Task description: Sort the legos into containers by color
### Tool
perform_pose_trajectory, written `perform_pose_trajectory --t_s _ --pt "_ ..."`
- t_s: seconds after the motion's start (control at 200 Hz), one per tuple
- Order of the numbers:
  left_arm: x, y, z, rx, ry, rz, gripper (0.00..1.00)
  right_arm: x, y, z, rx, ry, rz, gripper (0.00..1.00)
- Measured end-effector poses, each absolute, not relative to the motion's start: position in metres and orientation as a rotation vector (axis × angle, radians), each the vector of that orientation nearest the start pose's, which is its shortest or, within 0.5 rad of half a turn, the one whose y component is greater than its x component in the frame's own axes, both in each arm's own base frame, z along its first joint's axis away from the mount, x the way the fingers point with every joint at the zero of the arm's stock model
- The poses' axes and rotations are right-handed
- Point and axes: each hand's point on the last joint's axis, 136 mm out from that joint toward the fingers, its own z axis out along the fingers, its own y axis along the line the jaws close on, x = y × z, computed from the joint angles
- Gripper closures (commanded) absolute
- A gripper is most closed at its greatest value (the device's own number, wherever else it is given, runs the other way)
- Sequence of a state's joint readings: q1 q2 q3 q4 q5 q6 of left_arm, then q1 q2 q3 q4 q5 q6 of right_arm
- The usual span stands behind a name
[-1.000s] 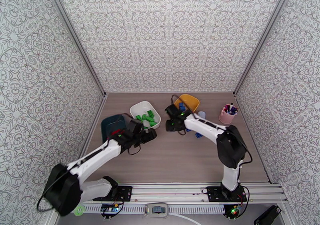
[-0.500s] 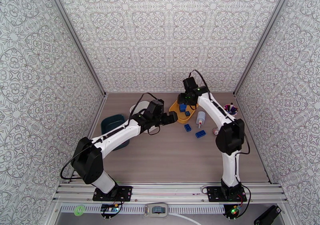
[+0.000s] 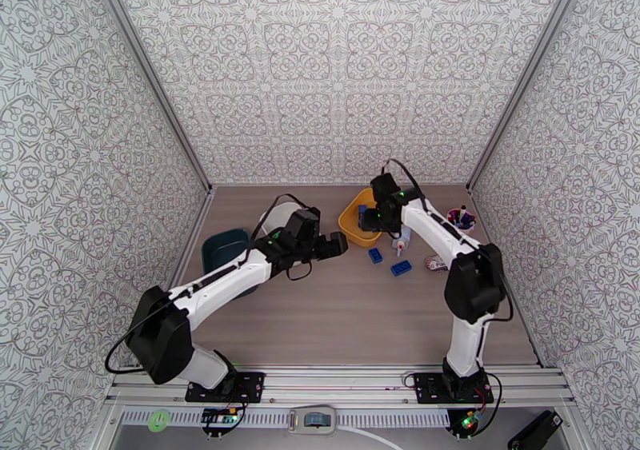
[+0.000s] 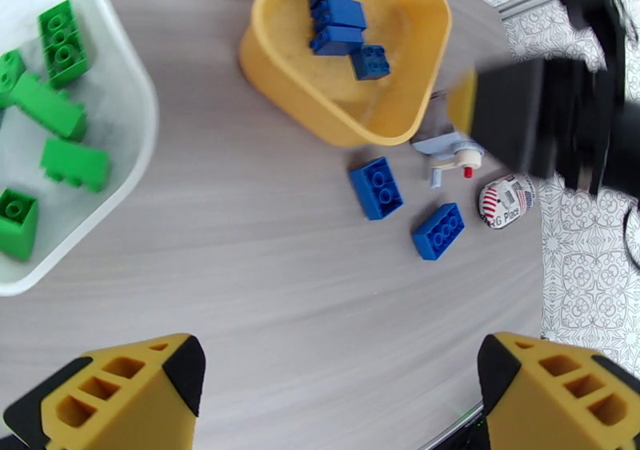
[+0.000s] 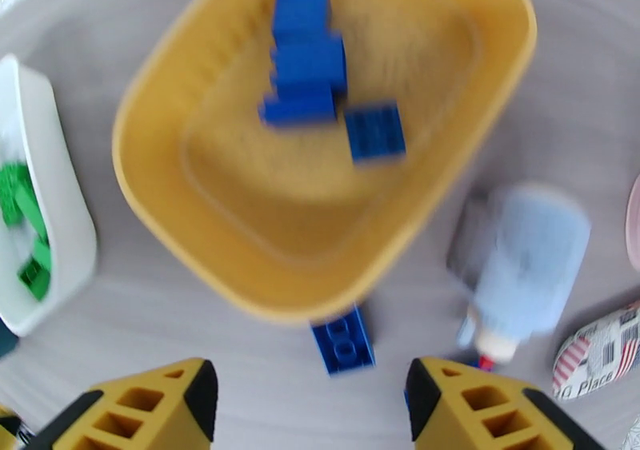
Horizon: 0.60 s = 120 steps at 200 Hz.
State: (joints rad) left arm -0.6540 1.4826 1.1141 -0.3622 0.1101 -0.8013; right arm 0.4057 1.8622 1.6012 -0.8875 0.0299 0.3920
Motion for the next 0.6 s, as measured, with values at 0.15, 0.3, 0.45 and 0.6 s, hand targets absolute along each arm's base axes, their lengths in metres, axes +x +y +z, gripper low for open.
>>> perform_pose_trajectory --t_s 0.15,0.3,0.45,0.6 --pt "0.322 -0.266 0.178 -0.147 2.450 -0.821 0.03 0.394 0.167 0.113 -0.015 2.774 0.195 0.35" --pt "0.314 -0.256 0.169 -0.185 2.454 -0.806 0.02 0.382 0.165 0.090 -0.021 2.815 0.186 0.35" --pt "0.305 -0.247 0.154 -0.227 2.476 -0.793 0.03 0.383 0.168 0.075 -0.031 2.829 0.182 0.37" --pt "0.298 -0.240 0.145 -0.258 2.485 -0.795 0.03 0.385 0.169 0.053 -0.035 2.864 0.162 0.39"
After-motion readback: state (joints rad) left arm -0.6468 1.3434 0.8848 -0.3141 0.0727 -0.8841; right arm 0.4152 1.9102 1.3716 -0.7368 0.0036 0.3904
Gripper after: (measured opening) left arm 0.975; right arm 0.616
